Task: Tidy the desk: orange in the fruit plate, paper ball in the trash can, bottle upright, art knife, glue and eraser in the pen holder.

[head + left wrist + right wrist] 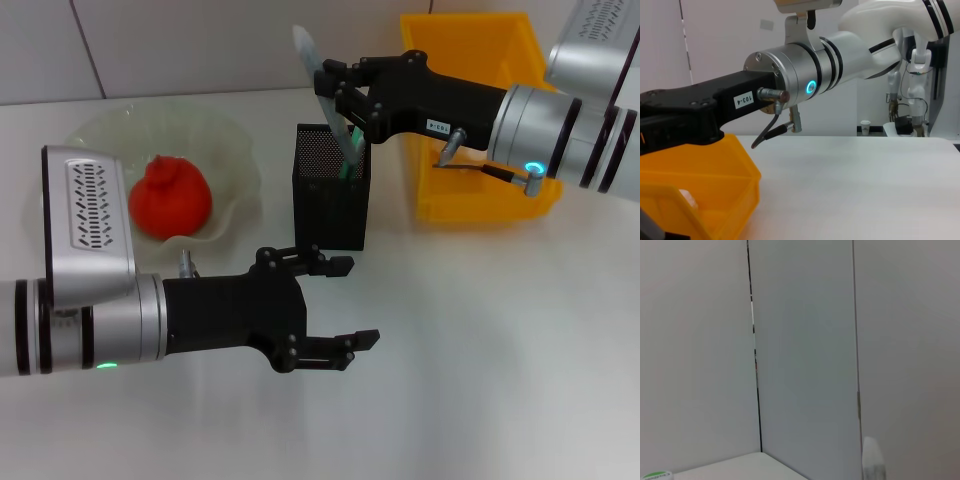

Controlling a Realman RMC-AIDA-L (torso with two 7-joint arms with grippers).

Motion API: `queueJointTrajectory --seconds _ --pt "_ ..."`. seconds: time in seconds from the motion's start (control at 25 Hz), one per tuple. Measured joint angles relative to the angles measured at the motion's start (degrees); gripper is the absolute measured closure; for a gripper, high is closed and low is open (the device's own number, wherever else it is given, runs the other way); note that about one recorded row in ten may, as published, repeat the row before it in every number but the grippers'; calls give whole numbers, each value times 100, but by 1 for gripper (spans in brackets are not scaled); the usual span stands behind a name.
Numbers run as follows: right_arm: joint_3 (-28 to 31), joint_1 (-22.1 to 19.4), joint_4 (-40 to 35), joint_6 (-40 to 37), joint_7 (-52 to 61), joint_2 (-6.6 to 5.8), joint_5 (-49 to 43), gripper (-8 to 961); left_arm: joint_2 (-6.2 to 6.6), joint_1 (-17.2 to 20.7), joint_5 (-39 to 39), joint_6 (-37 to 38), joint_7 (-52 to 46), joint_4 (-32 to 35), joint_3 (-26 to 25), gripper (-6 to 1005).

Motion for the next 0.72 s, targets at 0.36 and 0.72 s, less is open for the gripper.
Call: queueJointTrajectory --seconds 0.36,0.72 --pt "38 19 -7 22 24 -13 0 819 10 -73 8 6 -54 8 67 197" --pt "49 28 -19 72 41 -14 0 688 15 -76 4 1 -51 8 70 197"
